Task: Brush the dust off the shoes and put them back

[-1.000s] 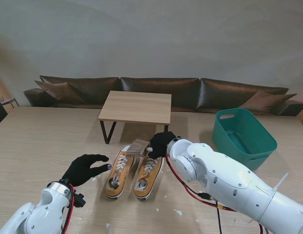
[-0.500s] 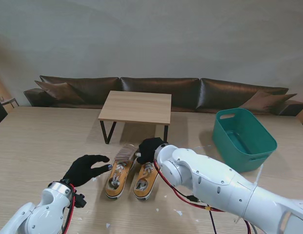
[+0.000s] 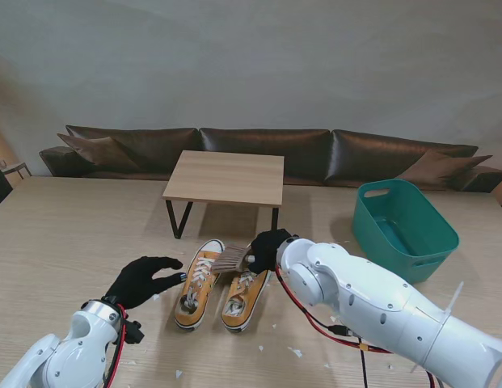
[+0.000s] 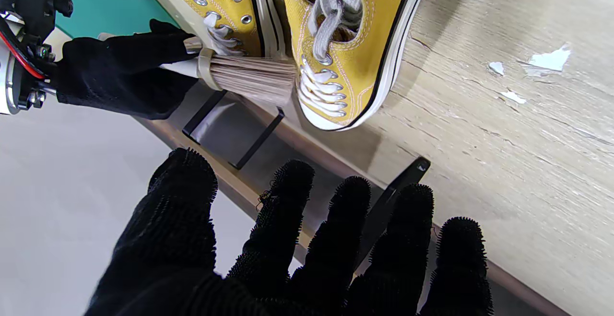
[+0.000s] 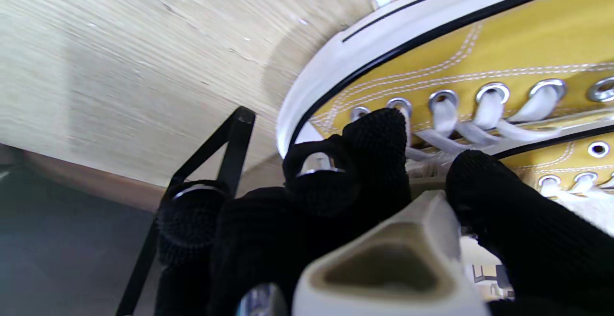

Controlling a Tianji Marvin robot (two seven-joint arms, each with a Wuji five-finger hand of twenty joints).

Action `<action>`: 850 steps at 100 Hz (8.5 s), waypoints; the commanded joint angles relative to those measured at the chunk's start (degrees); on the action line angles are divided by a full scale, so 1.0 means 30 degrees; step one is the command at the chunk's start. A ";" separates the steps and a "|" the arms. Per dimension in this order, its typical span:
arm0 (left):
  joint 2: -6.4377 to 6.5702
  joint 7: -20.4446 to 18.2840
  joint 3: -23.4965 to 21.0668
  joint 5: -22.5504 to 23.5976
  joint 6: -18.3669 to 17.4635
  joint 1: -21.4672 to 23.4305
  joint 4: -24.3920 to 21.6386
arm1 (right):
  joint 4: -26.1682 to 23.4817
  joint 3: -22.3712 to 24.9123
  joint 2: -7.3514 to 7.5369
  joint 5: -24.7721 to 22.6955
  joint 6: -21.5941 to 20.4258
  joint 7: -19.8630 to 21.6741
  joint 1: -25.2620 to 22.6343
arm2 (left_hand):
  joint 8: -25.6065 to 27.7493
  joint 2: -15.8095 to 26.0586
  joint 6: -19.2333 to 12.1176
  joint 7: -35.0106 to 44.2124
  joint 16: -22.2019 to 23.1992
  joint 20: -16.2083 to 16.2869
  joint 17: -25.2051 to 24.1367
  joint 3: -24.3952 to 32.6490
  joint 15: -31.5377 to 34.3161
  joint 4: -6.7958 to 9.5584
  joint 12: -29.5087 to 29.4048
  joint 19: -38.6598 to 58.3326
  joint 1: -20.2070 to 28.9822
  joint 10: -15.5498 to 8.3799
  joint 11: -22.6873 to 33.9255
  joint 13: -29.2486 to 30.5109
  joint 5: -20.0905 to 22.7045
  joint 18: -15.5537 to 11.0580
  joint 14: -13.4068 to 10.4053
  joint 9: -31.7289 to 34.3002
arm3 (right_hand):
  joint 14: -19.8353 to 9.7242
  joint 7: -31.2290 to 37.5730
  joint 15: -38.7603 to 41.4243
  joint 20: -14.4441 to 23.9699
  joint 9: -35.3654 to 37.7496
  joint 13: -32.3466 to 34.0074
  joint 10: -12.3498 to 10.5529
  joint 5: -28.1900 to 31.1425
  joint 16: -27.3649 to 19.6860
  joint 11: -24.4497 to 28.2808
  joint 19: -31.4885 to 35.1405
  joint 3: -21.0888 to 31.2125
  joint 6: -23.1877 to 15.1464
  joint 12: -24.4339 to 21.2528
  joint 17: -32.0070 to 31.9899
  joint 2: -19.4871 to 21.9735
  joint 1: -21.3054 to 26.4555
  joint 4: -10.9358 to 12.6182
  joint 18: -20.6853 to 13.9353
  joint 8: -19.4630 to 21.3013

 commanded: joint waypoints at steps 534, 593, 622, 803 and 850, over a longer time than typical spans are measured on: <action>0.1524 -0.6858 0.1776 0.8301 0.1762 0.0631 -0.1943 | -0.4607 1.2263 -0.0905 0.2393 -0.0418 -0.9451 -1.2923 | -0.0529 -0.5970 -0.4310 0.1031 0.8448 0.1664 -0.1270 1.0429 1.2039 -0.0270 1.1106 1.5856 -0.0360 -0.1251 0.5115 0.0554 -0.0411 -0.2578 -0.1660 -0.0201 | 0.0744 -0.6245 -1.6107 -0.1070 -0.9082 -0.3017 0.0565 -0.8481 -0.7209 -0.7683 -0.9076 -0.1546 -0.0011 -0.5733 -0.1120 -0.0217 -0.1583 0.1719 0.0909 -0.4971; 0.1436 -0.3519 0.3373 1.0735 0.1078 -0.0664 0.0251 | -0.4486 1.1964 -0.0993 0.2391 -0.0623 -0.9885 -1.2800 | 1.0014 -0.9024 -0.0204 1.9497 0.8287 0.0333 0.5159 1.1656 1.6860 -0.1591 1.7471 2.1998 -0.0179 -0.3466 0.9638 0.6160 0.0903 -0.3075 -0.3261 0.4250 | 0.0756 -0.6212 -1.6095 -0.1124 -0.9016 -0.2893 0.0590 -0.8426 -0.7216 -0.7645 -0.9078 -0.1426 0.0213 -0.5755 -0.1091 -0.0192 -0.1542 0.1724 0.0952 -0.4945; 0.1300 -0.2439 0.2051 0.9915 -0.1356 -0.0566 -0.0174 | -0.4421 1.1540 -0.1211 0.2181 -0.1224 -1.1177 -1.2662 | 0.9849 -1.1291 0.2896 2.2042 0.6635 -0.2783 0.9856 1.5811 1.3134 -0.0260 1.5030 2.1224 0.0737 -0.4390 0.4925 1.0638 0.0341 -0.2945 -0.3420 0.8894 | 0.0694 -0.6165 -1.6568 -0.1226 -0.9595 -0.3648 0.0587 -0.8508 -0.7355 -0.7700 -0.9369 -0.1233 0.0167 -0.5767 -0.1535 -0.0287 -0.1491 0.1713 0.0922 -0.4949; 0.1683 -0.9261 0.0956 -0.1937 -0.2588 -0.5004 -0.4440 | 0.0526 0.4738 -0.2564 -0.1002 -0.6547 -1.9206 -0.7522 | 0.9781 -1.1657 0.5283 2.4270 0.9167 -0.1882 1.0397 1.9044 1.4675 0.0966 1.7063 2.1680 0.0836 -0.3611 0.6747 1.1825 -0.0153 -0.0580 -0.2858 0.9393 | 0.0917 -0.5087 -2.5742 -0.9317 -1.4177 -1.0547 -0.0803 -1.5327 -1.2964 -0.8548 -1.7283 0.0544 0.0314 -0.9668 -0.9037 -0.8266 -0.1140 -0.0331 -0.0842 -0.8854; 0.1595 -0.8769 0.0236 -0.1112 -0.2584 -0.4286 -0.4881 | 0.0640 0.4109 -0.3313 -0.0609 -0.7757 -2.0938 -0.7030 | 0.9791 -0.8303 0.3255 2.1086 0.8187 -0.1886 0.8589 1.1956 1.3148 -0.1239 1.4465 2.0187 0.1703 -0.2762 0.4516 1.0469 -0.1144 -0.0599 -0.3001 0.8115 | -0.0170 0.1630 -2.1137 -0.7598 -0.2562 -0.1261 -0.0941 -0.4495 -0.9632 -0.9412 -1.2193 0.4308 -0.3192 -0.6774 -0.1448 -0.8476 0.6385 -0.2868 -0.1340 -1.1814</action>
